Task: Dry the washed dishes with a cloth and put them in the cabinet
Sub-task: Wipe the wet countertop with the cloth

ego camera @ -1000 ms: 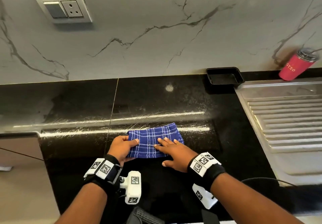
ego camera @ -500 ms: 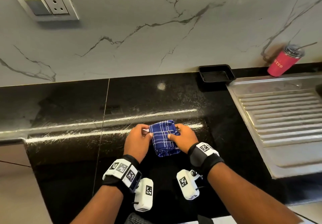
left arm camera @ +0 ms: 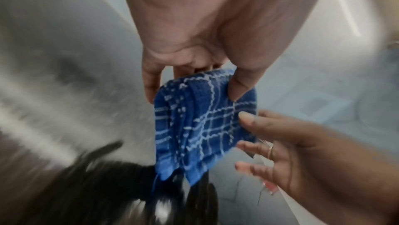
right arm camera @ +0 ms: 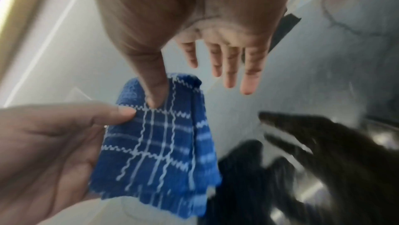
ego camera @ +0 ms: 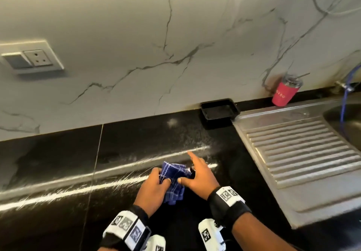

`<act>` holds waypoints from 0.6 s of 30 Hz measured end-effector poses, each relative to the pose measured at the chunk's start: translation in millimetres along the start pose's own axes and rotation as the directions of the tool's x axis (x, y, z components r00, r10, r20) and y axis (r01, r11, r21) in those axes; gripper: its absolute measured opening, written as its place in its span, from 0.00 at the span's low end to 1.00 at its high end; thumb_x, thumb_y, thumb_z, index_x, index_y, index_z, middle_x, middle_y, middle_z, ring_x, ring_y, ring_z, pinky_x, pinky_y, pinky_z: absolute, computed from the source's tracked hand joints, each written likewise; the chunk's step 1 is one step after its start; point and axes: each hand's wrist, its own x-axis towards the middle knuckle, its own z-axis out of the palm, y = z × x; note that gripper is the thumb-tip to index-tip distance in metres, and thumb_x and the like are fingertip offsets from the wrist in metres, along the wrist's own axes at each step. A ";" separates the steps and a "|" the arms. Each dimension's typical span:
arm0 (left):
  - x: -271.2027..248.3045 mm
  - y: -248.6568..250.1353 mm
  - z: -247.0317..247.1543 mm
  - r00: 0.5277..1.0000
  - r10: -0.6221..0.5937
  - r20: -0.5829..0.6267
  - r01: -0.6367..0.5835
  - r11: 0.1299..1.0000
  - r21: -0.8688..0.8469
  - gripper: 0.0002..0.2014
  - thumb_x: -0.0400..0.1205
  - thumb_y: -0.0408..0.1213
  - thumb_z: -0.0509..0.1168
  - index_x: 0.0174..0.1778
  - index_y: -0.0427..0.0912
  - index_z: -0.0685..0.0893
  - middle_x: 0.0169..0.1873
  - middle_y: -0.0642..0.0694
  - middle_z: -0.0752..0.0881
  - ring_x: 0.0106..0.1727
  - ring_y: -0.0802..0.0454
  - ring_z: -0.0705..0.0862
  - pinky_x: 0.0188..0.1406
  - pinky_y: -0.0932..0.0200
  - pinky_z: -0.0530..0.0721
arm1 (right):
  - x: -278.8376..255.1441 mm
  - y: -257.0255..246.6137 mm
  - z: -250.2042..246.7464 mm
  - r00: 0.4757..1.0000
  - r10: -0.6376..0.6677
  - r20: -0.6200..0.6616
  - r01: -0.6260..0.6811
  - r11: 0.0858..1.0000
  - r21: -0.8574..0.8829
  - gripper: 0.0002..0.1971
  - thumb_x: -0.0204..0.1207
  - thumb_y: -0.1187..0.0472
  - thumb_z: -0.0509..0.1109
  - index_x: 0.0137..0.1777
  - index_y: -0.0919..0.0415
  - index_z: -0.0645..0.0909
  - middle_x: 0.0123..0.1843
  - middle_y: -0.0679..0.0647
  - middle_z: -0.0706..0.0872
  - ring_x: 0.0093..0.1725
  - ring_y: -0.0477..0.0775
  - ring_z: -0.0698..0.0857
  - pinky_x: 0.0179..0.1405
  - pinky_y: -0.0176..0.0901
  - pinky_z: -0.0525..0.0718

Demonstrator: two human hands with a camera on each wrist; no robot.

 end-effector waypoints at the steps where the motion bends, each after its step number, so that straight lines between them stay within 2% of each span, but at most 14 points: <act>1: 0.2 13.0 -0.7 0.996 0.082 0.032 -0.085 0.992 0.089 0.06 0.85 0.38 0.66 0.56 0.51 0.79 0.47 0.53 0.89 0.50 0.52 0.88 0.56 0.46 0.84 | 1.1 -2.2 -13.0 0.997 -0.080 0.017 0.079 0.996 0.033 0.44 0.68 0.52 0.81 0.83 0.47 0.66 0.77 0.47 0.70 0.76 0.45 0.72 0.78 0.42 0.70; 3: 3.7 40.3 -2.3 0.963 0.247 0.110 -0.267 0.935 0.234 0.09 0.86 0.39 0.65 0.59 0.56 0.77 0.48 0.57 0.88 0.51 0.54 0.87 0.54 0.51 0.82 | 5.7 -3.6 -38.4 0.977 -0.197 0.079 0.193 0.980 0.054 0.34 0.66 0.51 0.80 0.74 0.49 0.78 0.74 0.48 0.78 0.73 0.44 0.77 0.76 0.44 0.74; 5: 11.6 66.1 -2.0 0.921 0.355 0.163 -0.388 0.877 0.285 0.11 0.85 0.39 0.66 0.56 0.61 0.76 0.48 0.60 0.86 0.52 0.57 0.85 0.52 0.55 0.80 | 9.4 -4.3 -61.5 0.969 -0.221 0.111 0.206 0.969 0.135 0.24 0.67 0.53 0.80 0.63 0.55 0.85 0.60 0.50 0.89 0.61 0.48 0.87 0.66 0.51 0.83; 6: 18.2 75.7 -0.7 0.910 0.384 0.157 -0.413 0.869 0.273 0.11 0.85 0.39 0.68 0.56 0.62 0.76 0.49 0.60 0.85 0.52 0.59 0.84 0.53 0.56 0.79 | 11.1 -3.2 -71.5 0.973 -0.209 0.097 0.187 0.963 0.194 0.21 0.68 0.54 0.80 0.60 0.58 0.86 0.56 0.53 0.91 0.57 0.52 0.89 0.62 0.54 0.85; 8: 30.2 92.0 4.0 0.914 0.401 0.067 -0.406 0.890 0.208 0.11 0.84 0.41 0.71 0.57 0.60 0.79 0.50 0.59 0.84 0.52 0.61 0.83 0.54 0.57 0.81 | 13.4 1.0 -88.9 0.986 -0.163 0.042 0.140 0.935 0.326 0.17 0.71 0.59 0.80 0.59 0.62 0.85 0.53 0.58 0.92 0.55 0.58 0.90 0.60 0.57 0.87; 11: 45.5 105.7 12.9 0.948 0.309 -0.077 -0.305 0.950 0.060 0.15 0.82 0.43 0.74 0.64 0.56 0.80 0.53 0.57 0.84 0.54 0.60 0.84 0.51 0.62 0.85 | 24.4 12.3 -111.5 0.994 -0.071 -0.079 0.097 0.916 0.389 0.13 0.73 0.60 0.80 0.56 0.62 0.86 0.50 0.57 0.93 0.52 0.56 0.92 0.57 0.58 0.89; 13: 50.1 109.8 18.5 0.967 0.243 -0.075 -0.244 0.970 -0.010 0.17 0.83 0.42 0.73 0.66 0.54 0.78 0.56 0.56 0.83 0.54 0.60 0.85 0.46 0.69 0.83 | 40.5 21.3 -127.4 0.980 0.057 -0.190 0.029 0.908 0.419 0.09 0.74 0.60 0.79 0.51 0.62 0.86 0.46 0.58 0.93 0.47 0.57 0.92 0.52 0.62 0.90; 14: 50.4 111.1 21.5 0.972 0.227 -0.056 -0.228 0.974 -0.013 0.18 0.83 0.42 0.73 0.67 0.55 0.77 0.56 0.56 0.83 0.54 0.60 0.85 0.45 0.71 0.82 | 49.8 22.5 -136.8 0.967 0.135 -0.216 -0.022 0.890 0.456 0.08 0.76 0.60 0.78 0.50 0.63 0.86 0.45 0.59 0.93 0.45 0.58 0.92 0.47 0.62 0.91; 16: 49.2 108.3 27.6 0.978 0.209 -0.025 -0.209 0.978 0.001 0.15 0.83 0.43 0.73 0.64 0.56 0.79 0.56 0.57 0.85 0.54 0.61 0.86 0.47 0.69 0.83 | 72.3 24.4 -153.9 0.941 0.286 -0.178 -0.132 0.799 0.587 0.06 0.79 0.62 0.74 0.49 0.65 0.84 0.46 0.64 0.90 0.42 0.61 0.91 0.35 0.58 0.90; 18: 46.4 99.0 33.0 0.986 0.165 0.002 -0.165 0.986 -0.006 0.11 0.82 0.44 0.74 0.59 0.56 0.83 0.51 0.56 0.88 0.52 0.60 0.88 0.51 0.64 0.86 | 97.0 21.4 -170.4 0.924 0.353 -0.144 -0.171 0.722 0.670 0.02 0.81 0.67 0.71 0.46 0.63 0.82 0.43 0.64 0.87 0.39 0.61 0.88 0.31 0.52 0.87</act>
